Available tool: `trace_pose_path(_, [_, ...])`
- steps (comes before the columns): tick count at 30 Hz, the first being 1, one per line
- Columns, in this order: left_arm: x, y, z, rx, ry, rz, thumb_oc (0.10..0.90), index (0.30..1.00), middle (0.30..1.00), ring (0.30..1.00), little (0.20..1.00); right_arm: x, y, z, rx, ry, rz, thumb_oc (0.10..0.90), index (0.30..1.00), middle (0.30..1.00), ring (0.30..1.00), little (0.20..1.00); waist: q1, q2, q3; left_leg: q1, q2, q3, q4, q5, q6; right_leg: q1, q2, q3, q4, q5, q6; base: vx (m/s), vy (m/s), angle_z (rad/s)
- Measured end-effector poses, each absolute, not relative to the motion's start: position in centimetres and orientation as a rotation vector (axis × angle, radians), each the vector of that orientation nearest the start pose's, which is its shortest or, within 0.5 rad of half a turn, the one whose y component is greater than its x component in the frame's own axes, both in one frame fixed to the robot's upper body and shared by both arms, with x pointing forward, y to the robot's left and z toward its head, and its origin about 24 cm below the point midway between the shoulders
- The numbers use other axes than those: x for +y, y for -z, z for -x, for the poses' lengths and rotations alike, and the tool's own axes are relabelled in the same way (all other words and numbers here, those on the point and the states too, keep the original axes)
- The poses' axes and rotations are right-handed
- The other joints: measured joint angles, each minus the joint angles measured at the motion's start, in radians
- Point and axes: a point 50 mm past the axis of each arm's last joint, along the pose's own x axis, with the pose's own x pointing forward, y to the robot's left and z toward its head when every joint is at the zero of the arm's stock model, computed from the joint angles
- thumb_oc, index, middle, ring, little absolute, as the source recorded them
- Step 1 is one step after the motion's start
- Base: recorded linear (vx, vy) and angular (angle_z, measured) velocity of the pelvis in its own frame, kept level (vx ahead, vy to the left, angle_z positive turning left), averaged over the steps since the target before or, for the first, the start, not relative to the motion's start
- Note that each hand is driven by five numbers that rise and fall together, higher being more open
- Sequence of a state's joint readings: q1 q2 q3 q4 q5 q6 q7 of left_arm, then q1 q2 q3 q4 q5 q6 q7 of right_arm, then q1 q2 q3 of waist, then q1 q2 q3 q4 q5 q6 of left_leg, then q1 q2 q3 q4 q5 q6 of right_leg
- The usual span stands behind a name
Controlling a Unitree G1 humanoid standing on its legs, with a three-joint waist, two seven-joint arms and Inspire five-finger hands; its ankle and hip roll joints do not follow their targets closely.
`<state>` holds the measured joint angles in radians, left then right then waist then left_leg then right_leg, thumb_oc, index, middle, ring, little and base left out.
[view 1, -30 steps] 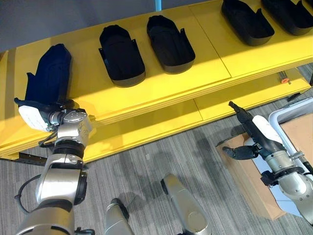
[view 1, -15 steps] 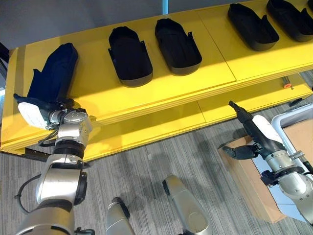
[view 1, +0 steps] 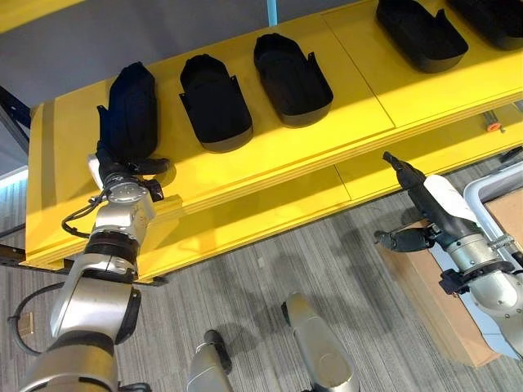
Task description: Move parts from the plastic box to the shelf.
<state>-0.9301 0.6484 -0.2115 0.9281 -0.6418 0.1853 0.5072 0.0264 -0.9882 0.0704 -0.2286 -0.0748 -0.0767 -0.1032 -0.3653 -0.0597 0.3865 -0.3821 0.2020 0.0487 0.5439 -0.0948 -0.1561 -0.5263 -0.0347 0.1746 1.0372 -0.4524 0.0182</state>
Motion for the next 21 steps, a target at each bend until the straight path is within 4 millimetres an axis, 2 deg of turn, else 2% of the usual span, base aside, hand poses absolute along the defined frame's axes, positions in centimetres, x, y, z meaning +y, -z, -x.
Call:
trace_pose_path(5, [29.5,-15.4,-38.0,0.151,-0.662,0.027,0.9,1.0,1.0,1.0,1.0,-25.1,-15.1,-24.4,-0.27,-0.133,1.03,0.9,1.0,1.0,1.0,1.0,-0.008,0.014,-0.002,0.022,-0.008,0.002,-0.026,0.01,0.003,0.017,-0.008,-0.001,-0.013,0.0,0.0,0.02,0.007,0.02])
trace_pose_path(15, [29.1,-15.2,-38.0,0.147,-0.688,0.05,0.9,1.0,1.0,1.0,1.0,-25.1,-15.0,-24.5,-0.245,-0.153,1.037,0.9,1.0,1.0,1.0,1.0,-0.01,0.015,-0.002,0.02,-0.011,0.002,-0.023,0.011,0.002,0.016,-0.011,0.0,-0.013,0.001,0.002,0.0,0.0,0.0])
trace_pose_path(18, [29.0,-15.1,-38.0,0.156,-0.706,0.016,0.9,1.0,1.0,1.0,1.0,-25.1,-15.0,-24.5,-0.244,-0.152,1.037,0.9,1.0,1.0,1.0,1.0,-0.011,0.015,-0.002,0.019,-0.011,0.002,-0.022,0.01,0.002,0.016,-0.012,0.0,-0.013,0.001,0.002,0.0,0.0,0.0])
trace_pose_path(21, [29.1,-14.9,-37.8,0.184,-0.744,-0.102,0.9,1.0,1.0,1.0,1.0,-25.1,-15.0,-24.5,-0.242,-0.153,1.037,0.9,1.0,1.0,1.0,1.0,-0.011,0.015,-0.002,0.017,-0.011,0.002,-0.021,0.01,0.002,0.015,-0.011,0.0,-0.014,0.002,0.003,0.0,0.0,0.0])
